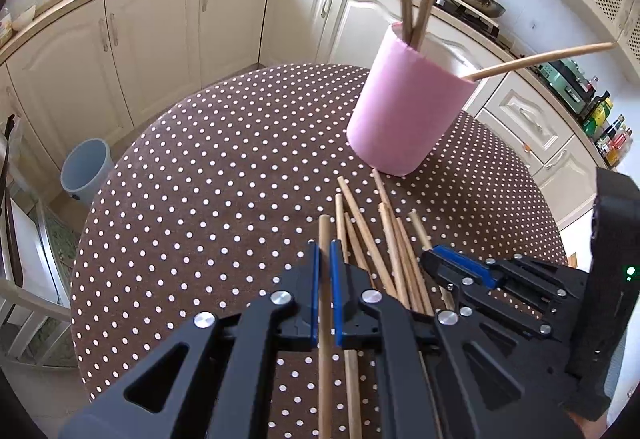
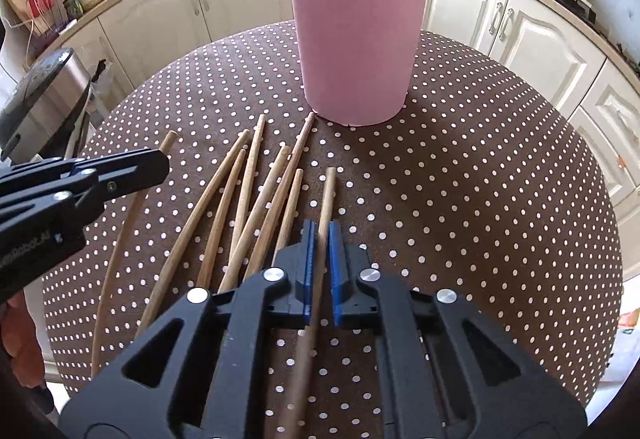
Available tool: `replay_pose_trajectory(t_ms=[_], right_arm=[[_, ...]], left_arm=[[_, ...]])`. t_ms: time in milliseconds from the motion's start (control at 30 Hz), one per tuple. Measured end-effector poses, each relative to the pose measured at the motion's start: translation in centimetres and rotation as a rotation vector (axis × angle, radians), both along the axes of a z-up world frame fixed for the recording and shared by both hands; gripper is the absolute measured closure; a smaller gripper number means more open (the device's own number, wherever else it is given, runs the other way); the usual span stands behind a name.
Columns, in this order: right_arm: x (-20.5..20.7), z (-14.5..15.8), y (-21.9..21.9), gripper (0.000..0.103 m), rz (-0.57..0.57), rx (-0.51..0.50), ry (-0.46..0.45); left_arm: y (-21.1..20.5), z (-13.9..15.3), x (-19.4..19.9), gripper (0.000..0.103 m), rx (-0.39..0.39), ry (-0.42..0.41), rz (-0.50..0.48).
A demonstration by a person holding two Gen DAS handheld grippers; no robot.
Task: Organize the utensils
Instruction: 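Move both grippers back to the pile and grasp one chopstick each, then lift both held chopsticks and carry them over the pink cup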
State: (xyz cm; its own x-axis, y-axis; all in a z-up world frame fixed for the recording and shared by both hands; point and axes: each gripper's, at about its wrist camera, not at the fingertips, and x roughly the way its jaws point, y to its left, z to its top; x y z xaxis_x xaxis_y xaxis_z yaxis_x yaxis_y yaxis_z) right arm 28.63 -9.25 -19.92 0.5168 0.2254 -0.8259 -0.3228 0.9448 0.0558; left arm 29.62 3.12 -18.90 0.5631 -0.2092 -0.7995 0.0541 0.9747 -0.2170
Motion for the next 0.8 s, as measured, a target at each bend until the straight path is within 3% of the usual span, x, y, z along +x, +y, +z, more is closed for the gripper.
replay_pose_trajectory(t_ms=[233, 467, 800], right_arm=[[-1.8, 2.8, -1.9, 0.097, -0.004, 0.099, -0.062], [-4.4, 8.8, -3.6, 0.097, 0.002, 0.211, -0.203], [-8.4, 15.0, -5.0, 0.097, 0.011, 0.273, -0.378]], left_arm=[[-0.9, 3.5, -1.6, 0.097, 0.009, -0.069, -0.033], [-2.1, 8.3, -4.1, 0.097, 0.009, -0.177, -0.069], [-3.1, 13.9, -7.7, 0.097, -0.013, -0.315, -0.087]])
